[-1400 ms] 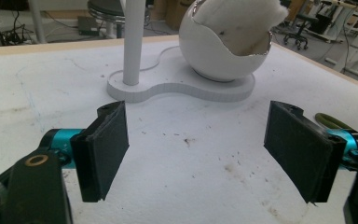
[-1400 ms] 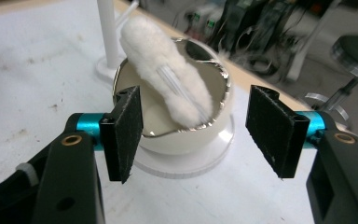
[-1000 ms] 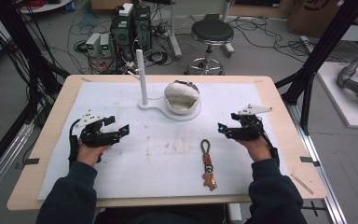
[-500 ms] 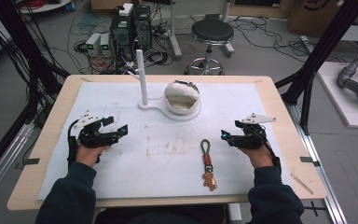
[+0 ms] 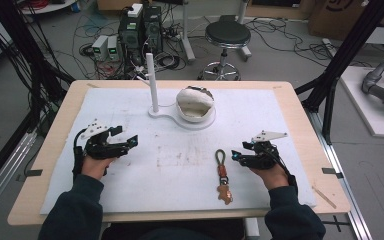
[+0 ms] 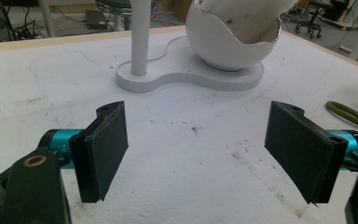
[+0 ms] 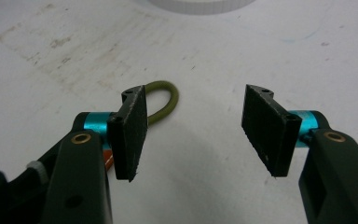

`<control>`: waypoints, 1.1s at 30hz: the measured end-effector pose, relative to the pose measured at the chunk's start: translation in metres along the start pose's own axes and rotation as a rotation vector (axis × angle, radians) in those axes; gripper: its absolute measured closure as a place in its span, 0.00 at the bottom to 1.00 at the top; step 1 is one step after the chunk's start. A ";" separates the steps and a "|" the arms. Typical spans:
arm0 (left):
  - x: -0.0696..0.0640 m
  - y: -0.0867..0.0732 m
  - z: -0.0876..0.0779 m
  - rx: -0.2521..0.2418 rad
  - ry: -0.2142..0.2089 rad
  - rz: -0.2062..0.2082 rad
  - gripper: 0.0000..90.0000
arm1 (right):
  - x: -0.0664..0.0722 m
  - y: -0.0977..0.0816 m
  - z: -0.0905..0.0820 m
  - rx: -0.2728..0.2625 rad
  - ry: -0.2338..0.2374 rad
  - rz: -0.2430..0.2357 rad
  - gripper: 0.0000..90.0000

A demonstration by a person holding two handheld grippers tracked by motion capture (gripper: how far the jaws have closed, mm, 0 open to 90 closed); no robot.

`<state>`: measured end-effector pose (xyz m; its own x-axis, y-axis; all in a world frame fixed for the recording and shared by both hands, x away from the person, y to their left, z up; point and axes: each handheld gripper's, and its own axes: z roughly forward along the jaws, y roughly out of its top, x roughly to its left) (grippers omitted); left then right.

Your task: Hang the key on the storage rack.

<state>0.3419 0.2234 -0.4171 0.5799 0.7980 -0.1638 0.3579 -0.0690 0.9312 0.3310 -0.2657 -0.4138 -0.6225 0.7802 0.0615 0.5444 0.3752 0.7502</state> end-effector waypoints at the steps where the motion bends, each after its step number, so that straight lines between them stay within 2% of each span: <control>1: 0.000 -0.001 0.000 0.003 -0.002 0.001 0.24 | 0.001 -0.002 0.002 0.011 0.009 -0.003 0.45; 3: 0.001 -0.002 0.001 0.009 -0.002 -0.004 0.24 | 0.002 -0.005 0.008 0.052 0.028 -0.001 0.40; 4: 0.001 -0.002 0.002 0.012 -0.004 -0.007 0.24 | 0.003 -0.007 0.015 0.095 0.052 0.007 0.39; 5: 0.001 -0.002 0.002 0.012 -0.004 -0.007 0.25 | 0.003 -0.007 0.015 0.095 0.052 0.007 0.39; 6: 0.002 -0.003 0.002 0.013 -0.002 -0.009 0.25 | 0.006 -0.007 0.019 0.120 0.065 0.005 0.40; 11: 0.003 -0.003 0.003 0.021 0.001 -0.017 0.25 | 0.016 -0.001 0.029 0.144 0.101 -0.001 0.48; 12: 0.003 -0.003 0.003 0.021 0.002 -0.015 0.25 | 0.020 0.001 0.032 0.158 0.116 -0.002 0.49; 13: 0.003 -0.003 0.002 0.021 0.001 -0.012 0.25 | 0.028 0.002 0.036 0.195 0.139 -0.011 0.49; 14: 0.002 -0.003 0.002 0.020 0.003 -0.015 0.26 | 0.034 0.001 0.038 0.216 0.122 -0.033 0.47; 15: 0.002 -0.003 0.002 0.020 0.003 -0.016 0.26 | 0.034 0.001 0.038 0.216 0.122 -0.033 0.47; 16: 0.003 -0.004 0.002 0.024 0.006 -0.019 0.26 | 0.041 0.002 0.039 0.228 0.082 -0.076 0.47; 17: 0.003 -0.004 0.002 0.024 0.006 -0.019 0.26 | 0.041 0.002 0.039 0.228 0.082 -0.076 0.47; 19: 0.003 -0.004 0.002 0.027 0.004 -0.017 0.26 | 0.045 0.003 0.039 0.241 0.047 -0.118 0.57; 20: 0.003 -0.004 0.002 0.027 0.003 -0.017 0.26 | 0.045 0.003 0.039 0.241 0.047 -0.118 0.57; 22: 0.003 -0.004 0.002 0.022 0.003 -0.020 0.26 | 0.042 0.003 0.037 0.232 0.036 -0.152 0.78; 23: 0.003 -0.004 0.002 0.023 0.004 -0.019 0.26 | 0.042 0.003 0.037 0.232 0.036 -0.152 0.78; 24: 0.003 -0.004 0.003 0.025 0.004 -0.020 0.26 | 0.041 0.005 0.038 0.222 0.021 -0.177 0.80; 25: 0.003 -0.004 0.003 0.025 0.004 -0.020 0.26 | 0.041 0.005 0.038 0.222 0.021 -0.177 0.80; 26: 0.003 -0.004 0.002 0.026 0.004 -0.018 0.26 | 0.040 0.007 0.041 0.205 -0.008 -0.194 0.82; 27: 0.003 -0.004 0.002 0.025 0.004 -0.017 0.26 | 0.040 0.007 0.041 0.205 -0.008 -0.194 0.82; 31: 0.003 -0.004 0.002 0.026 0.004 -0.019 0.26 | 0.031 0.008 0.042 0.159 -0.018 -0.168 0.82; 33: 0.003 -0.004 0.002 0.025 0.004 -0.019 0.26 | 0.027 0.008 0.042 0.161 -0.006 -0.139 0.65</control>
<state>0.3439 0.2246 -0.4221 0.5701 0.8015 -0.1805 0.3875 -0.0686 0.9193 0.3416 -0.2206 -0.4336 -0.6946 0.7183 -0.0399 0.5365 0.5541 0.6365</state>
